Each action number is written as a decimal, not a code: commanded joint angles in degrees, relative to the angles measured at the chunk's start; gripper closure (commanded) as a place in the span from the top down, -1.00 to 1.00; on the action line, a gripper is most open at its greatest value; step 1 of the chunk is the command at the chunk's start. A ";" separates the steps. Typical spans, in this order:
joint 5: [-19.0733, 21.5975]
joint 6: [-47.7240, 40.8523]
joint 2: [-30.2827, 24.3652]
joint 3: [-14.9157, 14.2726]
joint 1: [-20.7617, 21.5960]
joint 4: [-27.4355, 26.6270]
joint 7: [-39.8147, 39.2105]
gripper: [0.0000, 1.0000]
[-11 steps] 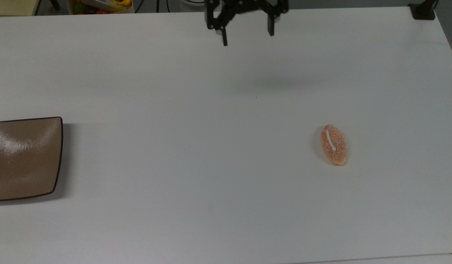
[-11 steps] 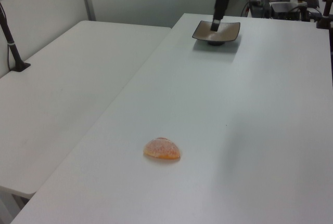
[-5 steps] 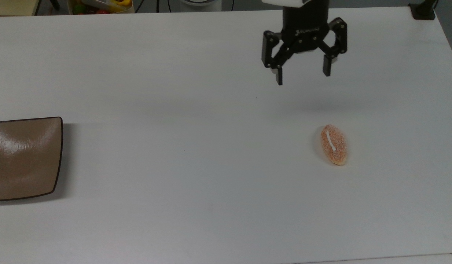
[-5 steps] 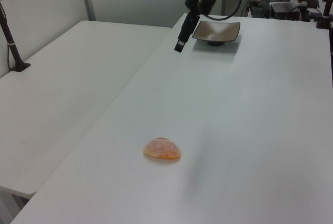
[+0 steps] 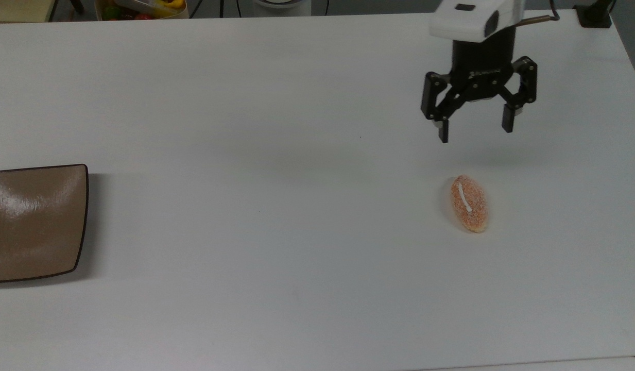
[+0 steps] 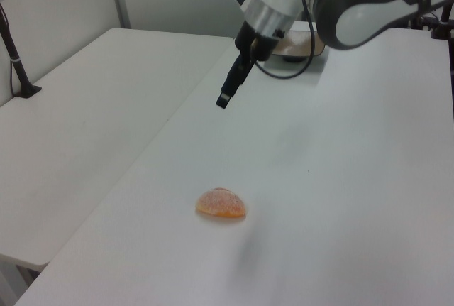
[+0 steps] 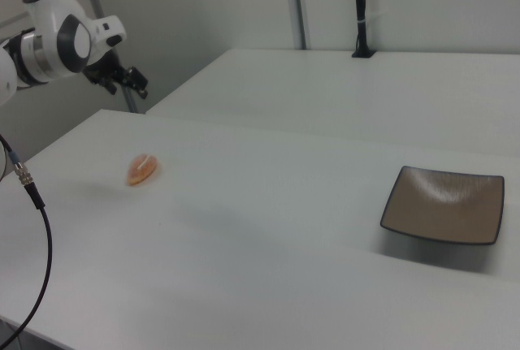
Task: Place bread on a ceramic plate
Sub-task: 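Move the open gripper over the orange bread roll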
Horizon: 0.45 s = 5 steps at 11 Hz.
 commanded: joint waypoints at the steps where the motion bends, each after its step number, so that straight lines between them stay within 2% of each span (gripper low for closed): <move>1: -3.98 2.73 4.24 -0.37 3.02 2.44 5.94 1.00; 2: -5.04 4.65 5.73 -0.45 3.55 2.53 7.35 1.00; 5: -11.53 9.48 9.86 -0.37 4.78 2.44 13.58 1.00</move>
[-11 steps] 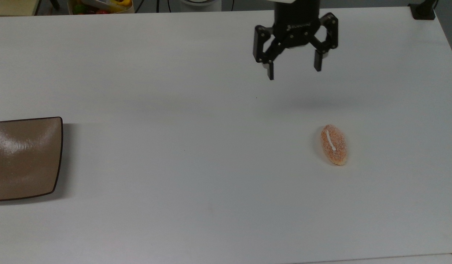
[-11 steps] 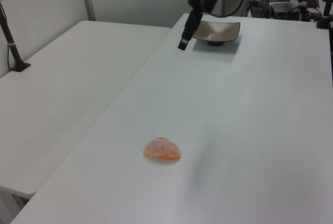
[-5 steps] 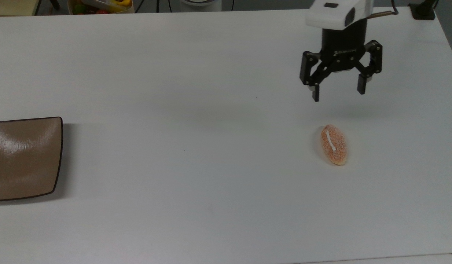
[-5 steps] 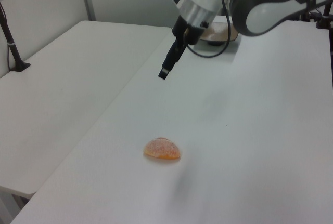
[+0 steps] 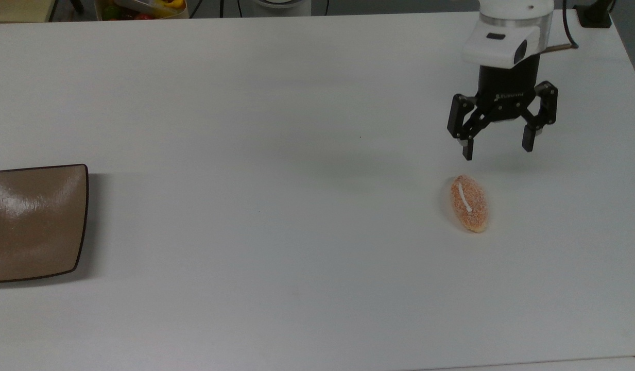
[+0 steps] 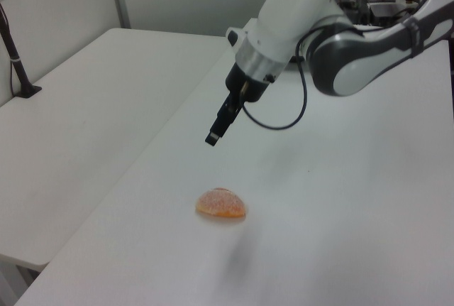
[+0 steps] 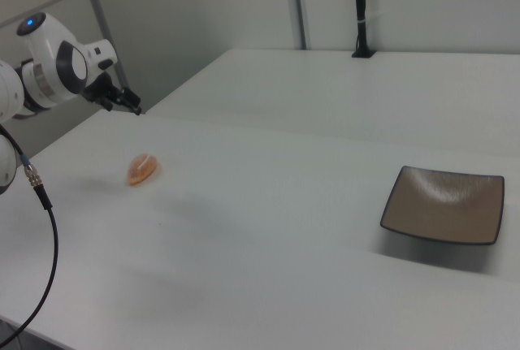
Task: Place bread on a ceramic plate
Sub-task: 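Move the open gripper over the orange bread roll, then lower the gripper around the bread roll and close it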
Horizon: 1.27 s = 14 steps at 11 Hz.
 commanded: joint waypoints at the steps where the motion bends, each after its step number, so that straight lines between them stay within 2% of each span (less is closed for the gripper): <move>1: -6.50 4.95 5.32 -0.38 1.32 1.66 6.51 1.00; 3: -9.40 5.75 7.53 -0.38 1.58 1.58 8.28 1.00; 7: -11.43 7.86 12.27 -0.38 1.67 1.75 10.57 1.00; 14: -13.37 9.53 15.70 -0.38 1.49 1.49 10.75 1.00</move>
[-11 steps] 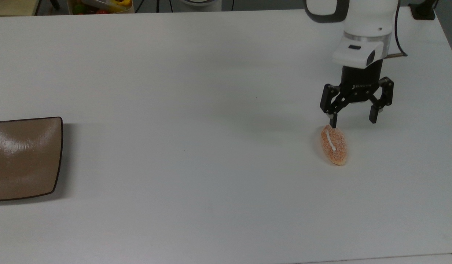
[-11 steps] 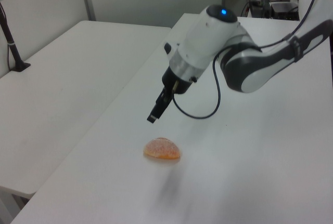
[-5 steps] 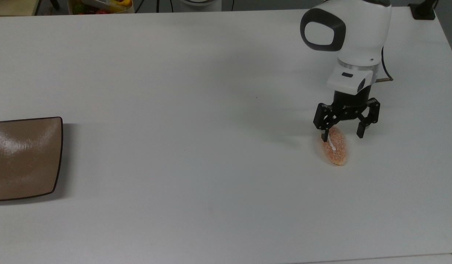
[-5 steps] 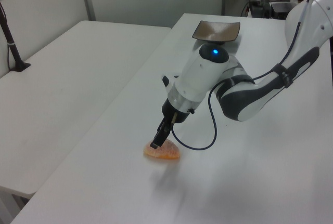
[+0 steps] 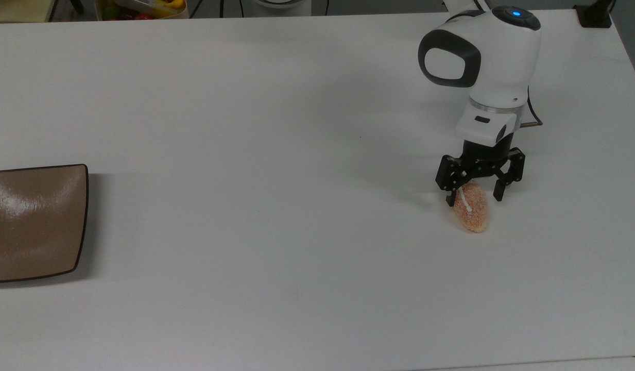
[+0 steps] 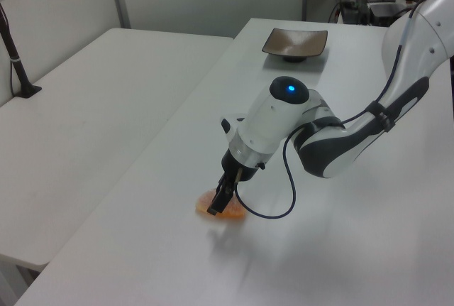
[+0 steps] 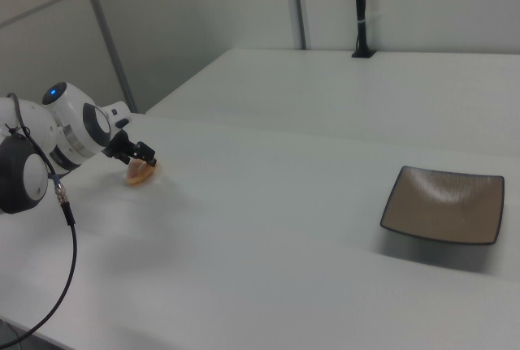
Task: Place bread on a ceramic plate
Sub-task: 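Lower the gripper around the bread roll and close it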
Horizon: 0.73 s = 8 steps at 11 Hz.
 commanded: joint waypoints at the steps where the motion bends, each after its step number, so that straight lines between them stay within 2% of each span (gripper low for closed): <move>1: -1.49 1.14 1.55 -0.37 0.15 0.87 1.52 1.00; 2: -1.49 1.14 1.46 -0.37 0.15 0.78 1.52 0.85; 7: -1.49 0.96 1.38 -0.37 0.07 0.43 1.17 -0.31; 8: -1.41 0.87 1.11 -0.28 -0.02 0.34 1.17 -0.46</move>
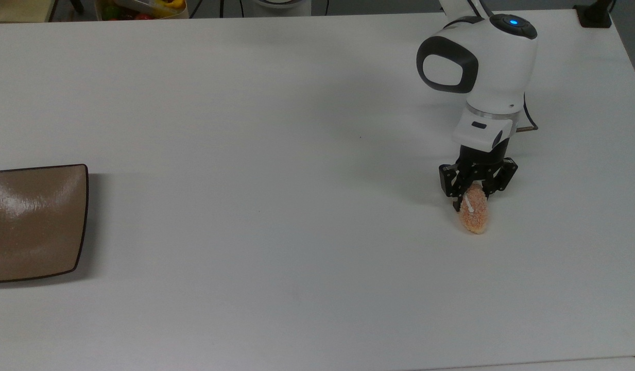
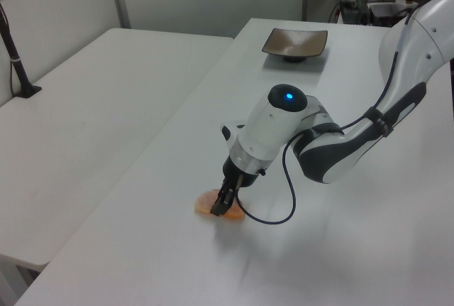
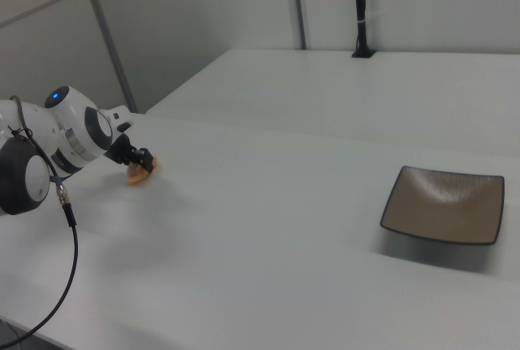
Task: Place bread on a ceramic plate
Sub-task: 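Lower the gripper around the bread roll and close it, then lift the gripped bread roll up off the table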
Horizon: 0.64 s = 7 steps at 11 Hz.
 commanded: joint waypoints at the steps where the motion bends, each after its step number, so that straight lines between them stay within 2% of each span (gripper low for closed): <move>1: -1.35 0.87 -0.23 -0.26 0.00 -0.14 1.24 -0.52; 4: -0.21 0.43 -4.08 -0.26 -0.79 -1.71 1.24 -0.60; 7: 2.42 -0.36 -11.63 -0.26 -1.93 -6.28 1.33 -0.60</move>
